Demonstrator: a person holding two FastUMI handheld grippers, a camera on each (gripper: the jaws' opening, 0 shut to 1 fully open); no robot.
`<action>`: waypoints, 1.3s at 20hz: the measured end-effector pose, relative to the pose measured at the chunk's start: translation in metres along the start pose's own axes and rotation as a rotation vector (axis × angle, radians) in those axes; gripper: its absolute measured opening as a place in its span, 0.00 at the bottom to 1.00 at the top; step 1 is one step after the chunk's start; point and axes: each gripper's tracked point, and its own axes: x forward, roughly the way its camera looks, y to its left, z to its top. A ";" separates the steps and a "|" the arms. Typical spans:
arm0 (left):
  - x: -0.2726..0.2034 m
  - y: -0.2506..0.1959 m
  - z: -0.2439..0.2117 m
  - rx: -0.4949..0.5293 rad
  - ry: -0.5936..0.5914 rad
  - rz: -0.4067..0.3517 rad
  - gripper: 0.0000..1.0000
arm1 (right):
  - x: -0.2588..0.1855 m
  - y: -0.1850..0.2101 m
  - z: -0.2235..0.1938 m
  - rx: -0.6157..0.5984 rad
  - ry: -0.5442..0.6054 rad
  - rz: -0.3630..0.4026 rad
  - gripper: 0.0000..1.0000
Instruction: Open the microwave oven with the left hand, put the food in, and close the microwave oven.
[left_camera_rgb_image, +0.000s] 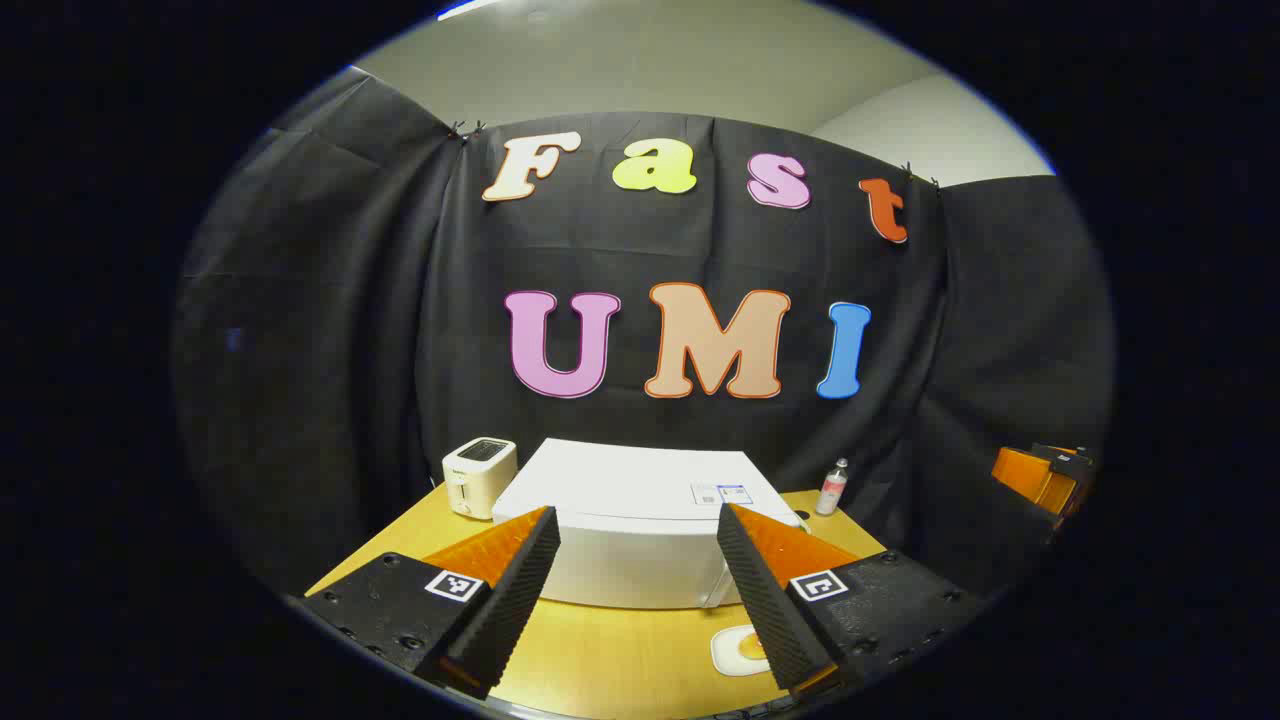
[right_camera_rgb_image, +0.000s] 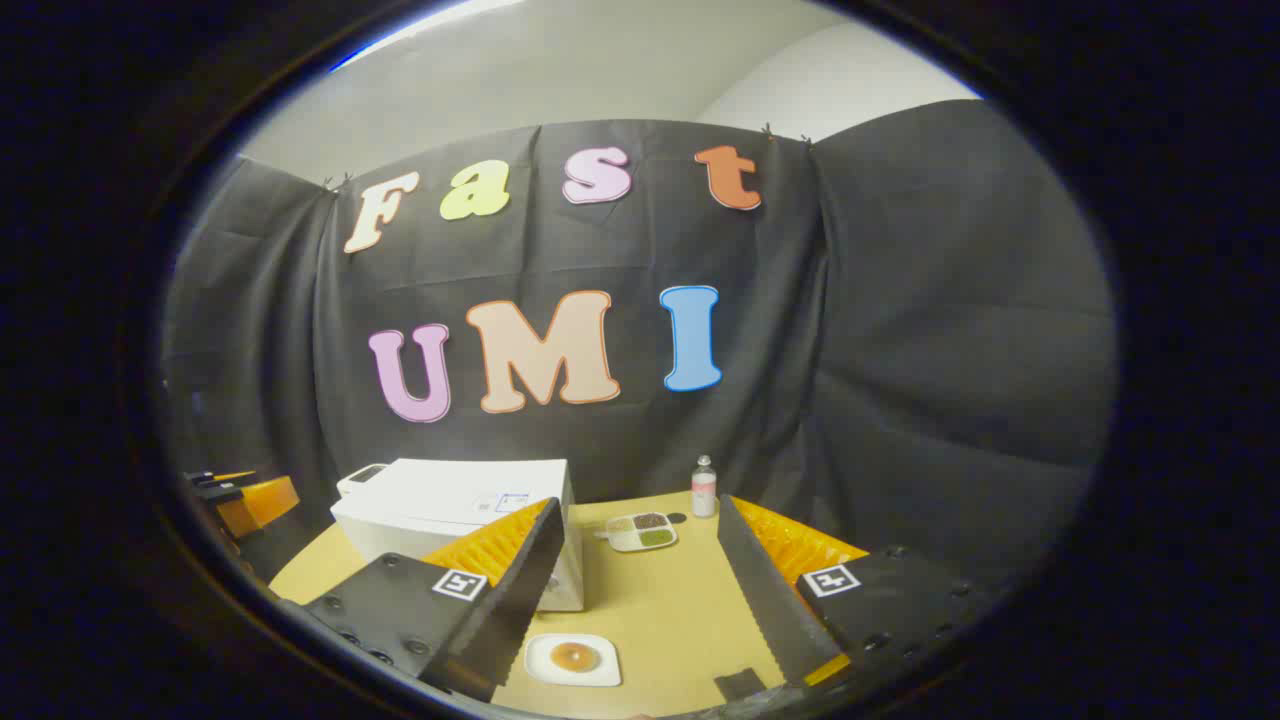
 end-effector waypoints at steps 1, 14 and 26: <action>0.002 0.004 -0.001 0.007 0.006 -0.009 0.96 | -0.002 0.005 -0.003 -0.002 0.006 -0.006 0.98; 0.027 -0.017 -0.023 -0.054 0.088 -0.005 0.96 | 0.025 -0.006 -0.005 -0.007 0.072 0.034 0.94; 0.047 -0.061 -0.069 -0.012 0.190 0.031 0.99 | 0.078 -0.056 -0.027 -0.042 0.131 0.064 0.94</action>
